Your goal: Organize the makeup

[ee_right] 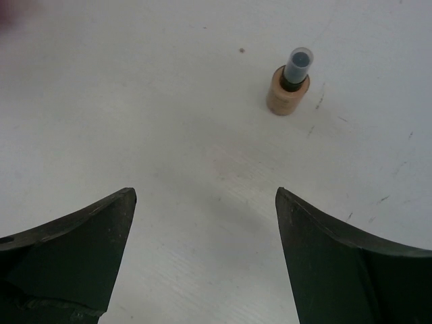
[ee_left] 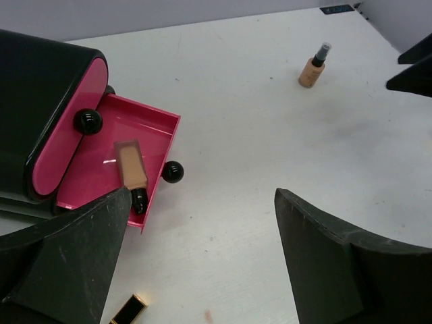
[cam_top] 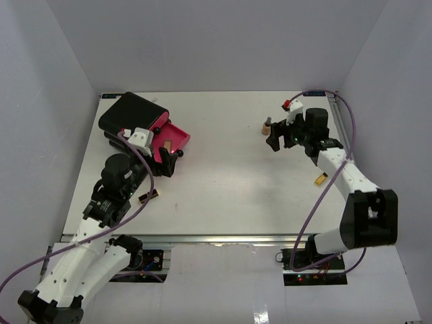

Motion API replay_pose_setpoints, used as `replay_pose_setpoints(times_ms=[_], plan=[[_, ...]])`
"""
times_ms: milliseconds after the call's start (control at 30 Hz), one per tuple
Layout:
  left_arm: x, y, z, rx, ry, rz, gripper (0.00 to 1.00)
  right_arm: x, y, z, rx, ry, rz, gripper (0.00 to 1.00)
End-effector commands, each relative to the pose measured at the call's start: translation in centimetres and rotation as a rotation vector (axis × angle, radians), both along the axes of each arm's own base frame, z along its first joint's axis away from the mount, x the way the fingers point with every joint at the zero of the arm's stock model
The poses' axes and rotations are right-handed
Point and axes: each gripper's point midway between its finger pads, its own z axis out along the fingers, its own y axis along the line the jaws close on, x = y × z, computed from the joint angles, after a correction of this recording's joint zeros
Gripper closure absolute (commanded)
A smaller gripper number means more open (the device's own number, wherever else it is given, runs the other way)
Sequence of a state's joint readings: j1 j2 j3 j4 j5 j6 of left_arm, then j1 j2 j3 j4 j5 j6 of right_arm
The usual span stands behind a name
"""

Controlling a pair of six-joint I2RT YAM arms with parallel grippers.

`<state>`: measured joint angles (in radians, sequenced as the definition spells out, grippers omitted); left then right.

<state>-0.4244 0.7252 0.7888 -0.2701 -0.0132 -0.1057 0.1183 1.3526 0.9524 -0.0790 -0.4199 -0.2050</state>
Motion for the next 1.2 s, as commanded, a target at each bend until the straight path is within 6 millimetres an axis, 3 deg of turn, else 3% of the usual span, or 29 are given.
replay_pose_setpoints(times_ms=[0, 200, 233, 367, 567, 667, 967, 1167], plan=[[-1.0, 0.9, 0.0, -0.057, -0.039, 0.033, 0.02, 6.3, -1.0, 0.3, -0.068, -0.014, -0.258, 0.10], [-2.0, 2.3, 0.5, -0.090, -0.104, 0.083, 0.02, 11.7, -0.5, -2.8, -0.106, 0.002, -0.305, 0.08], [-2.0, 2.5, 0.7, -0.092, -0.111, 0.093, 0.02, 12.3, -0.3, -4.3, -0.117, 0.029, -0.302, 0.07], [-2.2, 2.8, 1.0, -0.097, -0.124, 0.109, 0.02, 14.3, 0.1, -6.3, -0.137, 0.054, -0.297, 0.05], [-2.2, 2.9, 1.1, -0.099, -0.129, 0.111, 0.02, 16.9, 1.1, -7.2, -0.128, 0.054, -0.282, 0.01], [-2.2, 2.9, 1.1, -0.099, -0.130, 0.112, 0.02, 17.2, 1.6, -8.6, -0.125, 0.084, -0.272, 0.09], [-2.2, 2.6, 0.9, -0.096, -0.123, 0.097, 0.02, 15.7, 1.8, -11.9, -0.123, 0.165, -0.269, 0.28], [-2.1, 2.5, 0.8, -0.095, -0.117, 0.091, 0.02, 15.2, 2.1, -11.8, -0.097, 0.174, -0.266, 0.33]])
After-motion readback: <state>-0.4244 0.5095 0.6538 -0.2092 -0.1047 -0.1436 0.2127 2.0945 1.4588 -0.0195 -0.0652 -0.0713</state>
